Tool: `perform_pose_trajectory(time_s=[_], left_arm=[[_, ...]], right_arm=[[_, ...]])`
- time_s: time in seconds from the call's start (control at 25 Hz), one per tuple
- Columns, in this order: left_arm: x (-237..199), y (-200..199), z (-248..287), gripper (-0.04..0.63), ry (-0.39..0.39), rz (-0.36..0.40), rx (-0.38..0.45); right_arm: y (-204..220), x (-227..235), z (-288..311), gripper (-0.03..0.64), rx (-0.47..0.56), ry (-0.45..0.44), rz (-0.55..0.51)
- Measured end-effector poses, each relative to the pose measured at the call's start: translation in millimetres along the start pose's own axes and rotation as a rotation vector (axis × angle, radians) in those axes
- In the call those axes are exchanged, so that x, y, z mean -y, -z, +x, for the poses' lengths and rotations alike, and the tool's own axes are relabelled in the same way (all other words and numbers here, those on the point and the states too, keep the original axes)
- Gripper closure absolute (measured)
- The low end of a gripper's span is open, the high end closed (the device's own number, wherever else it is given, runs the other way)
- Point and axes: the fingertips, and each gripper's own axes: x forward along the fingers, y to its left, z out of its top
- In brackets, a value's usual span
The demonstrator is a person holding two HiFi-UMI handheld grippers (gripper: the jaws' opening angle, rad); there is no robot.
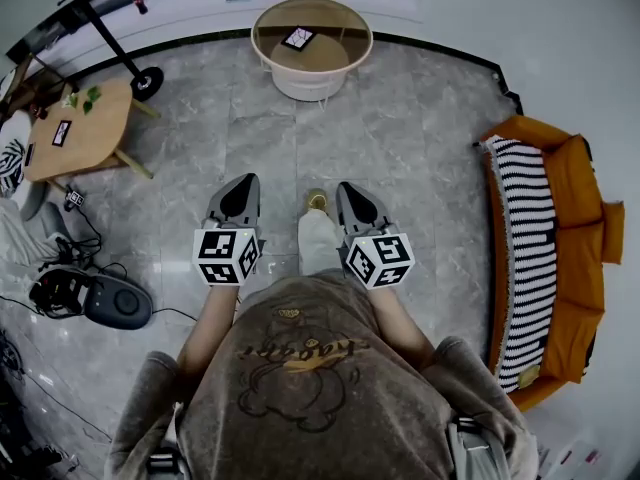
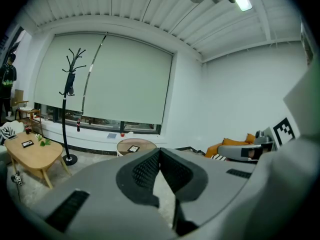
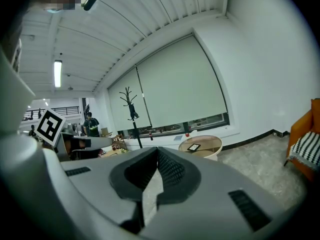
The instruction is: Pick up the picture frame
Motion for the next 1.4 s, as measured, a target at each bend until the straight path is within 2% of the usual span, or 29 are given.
perform_pose_trajectory(time_s=[0.72,1.12,1.4], left_arm=[[-41,-22,101,0.578,-0.006,-0.011,-0.028],[-61,-51,161,0.578,-0.024,-0.027,-0.036],[-74,-71,210,0.577,-0.063,-0.039,-0.039]], right_arm=[[-15,51,99,0.598,-0.046,-0.004,0.015],[-47,86,153,0.598,-0.061,-0.013,0.016],[-71,120,199,0.598,-0.079,-0.052,0.031]])
